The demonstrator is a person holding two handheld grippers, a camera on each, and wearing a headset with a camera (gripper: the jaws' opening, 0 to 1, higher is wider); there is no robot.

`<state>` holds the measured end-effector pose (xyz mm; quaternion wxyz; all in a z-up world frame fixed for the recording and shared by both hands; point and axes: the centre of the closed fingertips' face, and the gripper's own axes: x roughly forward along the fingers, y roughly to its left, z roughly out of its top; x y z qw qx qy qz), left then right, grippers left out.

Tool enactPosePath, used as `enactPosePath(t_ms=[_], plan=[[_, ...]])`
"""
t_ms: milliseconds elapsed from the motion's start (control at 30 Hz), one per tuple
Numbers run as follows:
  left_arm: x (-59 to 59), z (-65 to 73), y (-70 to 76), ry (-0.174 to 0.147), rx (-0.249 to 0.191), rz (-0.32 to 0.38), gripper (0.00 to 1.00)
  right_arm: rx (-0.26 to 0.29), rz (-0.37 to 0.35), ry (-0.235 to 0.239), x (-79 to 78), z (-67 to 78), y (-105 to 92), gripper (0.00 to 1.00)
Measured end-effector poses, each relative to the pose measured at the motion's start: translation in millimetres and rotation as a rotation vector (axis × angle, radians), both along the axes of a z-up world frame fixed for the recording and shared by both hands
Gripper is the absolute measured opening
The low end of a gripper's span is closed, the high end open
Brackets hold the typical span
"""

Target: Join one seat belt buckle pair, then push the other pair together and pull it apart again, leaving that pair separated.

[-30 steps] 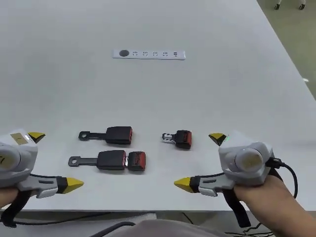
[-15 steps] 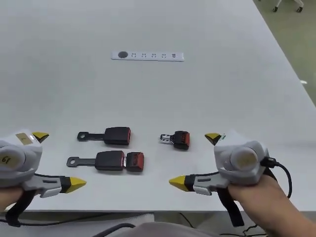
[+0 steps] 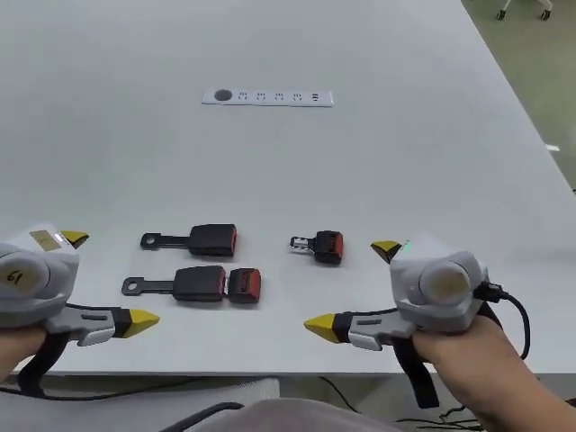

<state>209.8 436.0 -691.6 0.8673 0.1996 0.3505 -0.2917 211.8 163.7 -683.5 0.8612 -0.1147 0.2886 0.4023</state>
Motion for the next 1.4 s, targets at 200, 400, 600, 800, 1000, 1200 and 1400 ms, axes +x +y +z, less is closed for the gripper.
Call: enactPosePath(t_ms=[200, 400, 600, 800, 1000, 1200, 1400], plan=[[-4.4, -0.4, 0.6, 0.004, -0.007, 0.021, 0.98, -0.007, 0.007, 0.008, -4.4, -1.5, 0.9, 0.94], [-8.4, -1.6, 3.7, 0.012, -0.013, 0.033, 0.98, -0.015, 0.009, 0.015, -5.5, -3.8, 0.4, 0.94], [-9.3, -0.5, 4.7, 0.015, -0.019, 0.032, 0.98, -0.018, 0.006, 0.016, -7.1, -4.7, 3.7, 0.94], [-9.7, -1.2, 6.3, 0.021, -0.025, 0.031, 0.98, -0.011, -0.004, 0.017, -9.2, -4.9, 5.3, 0.94], [-10.8, -4.0, 2.3, 0.034, -0.033, 0.034, 0.98, -0.015, -0.009, 0.019, -11.3, -4.9, 3.1, 0.95], [-12.2, -4.5, -1.8, 0.039, -0.039, 0.029, 0.98, -0.018, -0.014, 0.017, -10.0, -2.6, 1.3, 0.95], [-11.0, -6.0, 1.2, 0.04, -0.043, 0.032, 0.98, -0.016, -0.015, 0.023, -10.7, -4.7, 3.0, 0.95]])
